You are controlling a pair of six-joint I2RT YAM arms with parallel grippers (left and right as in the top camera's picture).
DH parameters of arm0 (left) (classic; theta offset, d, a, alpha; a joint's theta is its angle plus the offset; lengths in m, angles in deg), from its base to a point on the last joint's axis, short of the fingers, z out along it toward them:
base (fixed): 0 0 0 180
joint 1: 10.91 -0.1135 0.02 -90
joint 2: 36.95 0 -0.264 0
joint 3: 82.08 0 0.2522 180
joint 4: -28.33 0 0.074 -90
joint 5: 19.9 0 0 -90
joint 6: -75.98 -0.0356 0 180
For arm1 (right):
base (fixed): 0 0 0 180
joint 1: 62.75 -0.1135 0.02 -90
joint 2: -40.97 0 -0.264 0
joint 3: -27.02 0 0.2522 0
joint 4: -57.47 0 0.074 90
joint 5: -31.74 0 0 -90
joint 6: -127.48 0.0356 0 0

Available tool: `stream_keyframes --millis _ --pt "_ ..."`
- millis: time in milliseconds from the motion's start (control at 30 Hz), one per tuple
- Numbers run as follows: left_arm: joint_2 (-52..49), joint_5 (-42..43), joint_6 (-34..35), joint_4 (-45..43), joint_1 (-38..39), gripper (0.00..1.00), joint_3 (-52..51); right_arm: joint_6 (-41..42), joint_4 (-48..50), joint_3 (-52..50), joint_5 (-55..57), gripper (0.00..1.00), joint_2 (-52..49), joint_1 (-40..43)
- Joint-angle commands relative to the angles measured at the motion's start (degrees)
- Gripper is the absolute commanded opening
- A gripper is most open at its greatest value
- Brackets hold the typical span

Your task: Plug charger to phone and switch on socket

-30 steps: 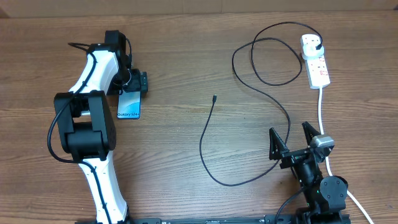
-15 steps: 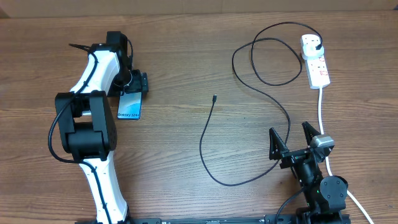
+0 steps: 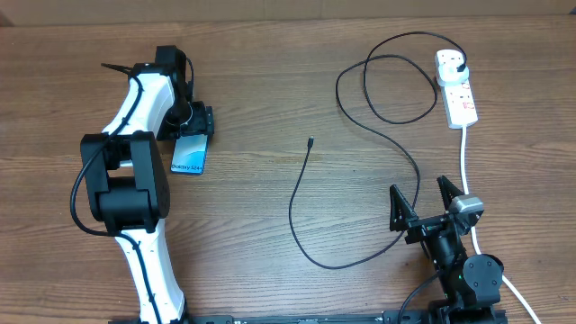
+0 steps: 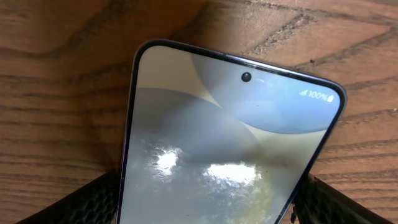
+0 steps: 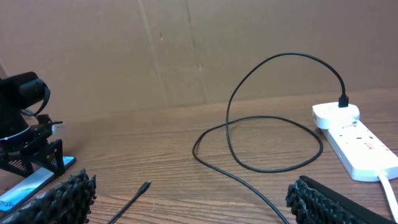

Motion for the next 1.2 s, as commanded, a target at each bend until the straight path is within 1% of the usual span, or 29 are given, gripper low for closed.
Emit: stream_keyframes --millis 0,67,133,300,400,633,733,1033,1167 --pt "-1.3 0.0 1.4 2.3 0.5 0.85 -2.5 0.1 0.2 -0.6 0.0 1.0 0.4 0.0" --pt "-1.3 0.0 5.8 4.1 0.5 0.89 -2.5 0.1 0.2 -0.6 0.0 1.0 0.4 0.0" --pt "-1.3 0.0 7.4 5.9 0.5 0.89 -2.5 0.1 0.2 -0.6 0.0 1.0 0.4 0.0" --pt "-1.3 0.0 7.6 7.9 0.5 0.89 -2.5 0.1 0.2 -0.6 0.0 1.0 0.4 0.0" --pt "-1.3 0.3 9.0 8.9 0.5 0.89 -2.5 0.1 0.2 -0.6 0.0 1.0 0.4 0.0" --pt "-1.3 4.7 9.6 7.7 0.5 0.85 -2.5 0.1 0.2 -0.6 0.0 1.0 0.4 0.0" --pt "-1.3 5.1 9.6 6.0 0.8 0.85 -2.5 0.1 0.2 -0.6 0.0 1.0 0.4 0.0" --pt "-1.3 3.9 2.7 2.1 3.2 0.85 -2.5 0.1 0.2 -0.6 0.0 1.0 0.4 0.0" --pt "-1.3 3.3 1.4 2.0 3.5 0.85 -2.5 0.1 0.2 -0.6 0.0 1.0 0.4 0.0"
